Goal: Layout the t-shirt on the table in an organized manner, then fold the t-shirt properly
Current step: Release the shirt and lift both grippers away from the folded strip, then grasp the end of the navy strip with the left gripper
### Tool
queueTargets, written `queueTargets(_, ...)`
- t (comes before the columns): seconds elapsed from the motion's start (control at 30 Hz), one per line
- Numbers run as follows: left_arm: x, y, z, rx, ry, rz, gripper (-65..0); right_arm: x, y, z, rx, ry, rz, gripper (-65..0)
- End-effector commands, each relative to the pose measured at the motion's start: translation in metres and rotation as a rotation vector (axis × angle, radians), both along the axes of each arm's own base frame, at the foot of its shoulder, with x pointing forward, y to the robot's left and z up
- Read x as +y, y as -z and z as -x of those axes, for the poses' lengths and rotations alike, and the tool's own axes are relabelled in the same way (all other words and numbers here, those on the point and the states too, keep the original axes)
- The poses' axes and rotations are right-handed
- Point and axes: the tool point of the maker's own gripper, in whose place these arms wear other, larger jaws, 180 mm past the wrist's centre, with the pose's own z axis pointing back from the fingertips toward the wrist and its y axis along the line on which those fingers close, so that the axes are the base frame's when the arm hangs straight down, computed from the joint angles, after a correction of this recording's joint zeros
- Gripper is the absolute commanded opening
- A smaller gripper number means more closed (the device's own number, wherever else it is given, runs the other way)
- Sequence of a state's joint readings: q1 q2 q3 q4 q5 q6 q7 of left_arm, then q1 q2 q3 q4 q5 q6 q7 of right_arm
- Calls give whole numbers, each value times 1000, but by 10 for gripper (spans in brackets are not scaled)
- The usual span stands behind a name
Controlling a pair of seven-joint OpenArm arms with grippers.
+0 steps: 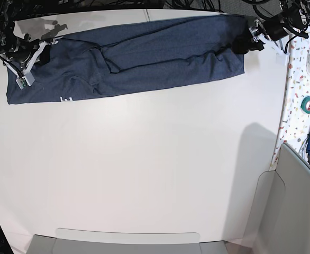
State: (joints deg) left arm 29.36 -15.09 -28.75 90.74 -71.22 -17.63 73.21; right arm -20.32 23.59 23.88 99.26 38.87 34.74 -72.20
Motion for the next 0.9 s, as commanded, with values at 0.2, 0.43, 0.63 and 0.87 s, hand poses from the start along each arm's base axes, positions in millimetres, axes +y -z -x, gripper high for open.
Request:
queueTargets(0.2, -5, 12, 19, 85, 30, -18, -353, -8, 8, 12, 66, 12, 44, -648)
queueTargets(0.43, -24, 16, 22, 95, 51, 21, -353, -3, 10, 13, 66, 17, 31, -648)
queueTargets(0.63, -36, 18, 23, 100, 81, 40, -353, -3, 9, 11, 60, 17, 31, -648)
queueTargets(0.87, -35, 18, 22, 95, 77, 37, -480, -3, 9, 11, 60, 18, 30, -648)
